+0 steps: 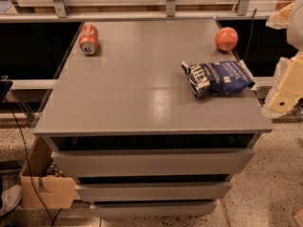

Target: Pick blue chip bag

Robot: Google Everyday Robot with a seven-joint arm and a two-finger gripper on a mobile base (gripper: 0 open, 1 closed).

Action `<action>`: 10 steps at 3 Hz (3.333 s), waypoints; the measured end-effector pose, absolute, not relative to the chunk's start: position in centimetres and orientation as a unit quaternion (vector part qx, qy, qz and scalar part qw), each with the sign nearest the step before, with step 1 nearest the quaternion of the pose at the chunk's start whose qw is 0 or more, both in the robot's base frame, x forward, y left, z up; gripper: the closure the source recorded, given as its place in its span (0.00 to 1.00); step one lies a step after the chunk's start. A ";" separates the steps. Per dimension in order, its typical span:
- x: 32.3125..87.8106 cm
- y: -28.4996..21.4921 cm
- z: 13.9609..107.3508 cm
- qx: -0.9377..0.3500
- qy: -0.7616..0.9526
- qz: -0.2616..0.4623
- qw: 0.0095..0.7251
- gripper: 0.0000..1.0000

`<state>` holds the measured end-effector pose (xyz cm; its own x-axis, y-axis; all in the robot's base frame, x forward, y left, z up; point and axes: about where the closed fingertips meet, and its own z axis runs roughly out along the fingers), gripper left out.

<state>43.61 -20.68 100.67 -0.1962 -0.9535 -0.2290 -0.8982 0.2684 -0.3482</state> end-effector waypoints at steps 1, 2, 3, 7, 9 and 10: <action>43.6 -20.7 100.7 -0.601 0.770 -0.069 0.202 0.00; 44.0 -20.4 100.1 -0.608 0.767 -0.074 0.194 0.00; 45.9 -19.4 97.1 -0.642 0.746 -0.072 0.164 0.00; 51.7 -19.2 92.9 -0.697 0.701 -0.102 0.115 0.00; 56.4 -20.0 91.0 -0.725 0.670 -0.134 0.083 0.00; 58.0 -20.3 89.4 -0.731 0.666 -0.136 0.068 0.00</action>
Offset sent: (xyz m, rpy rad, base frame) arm 0.0105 0.0048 -0.0190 -0.0491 0.0275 0.0245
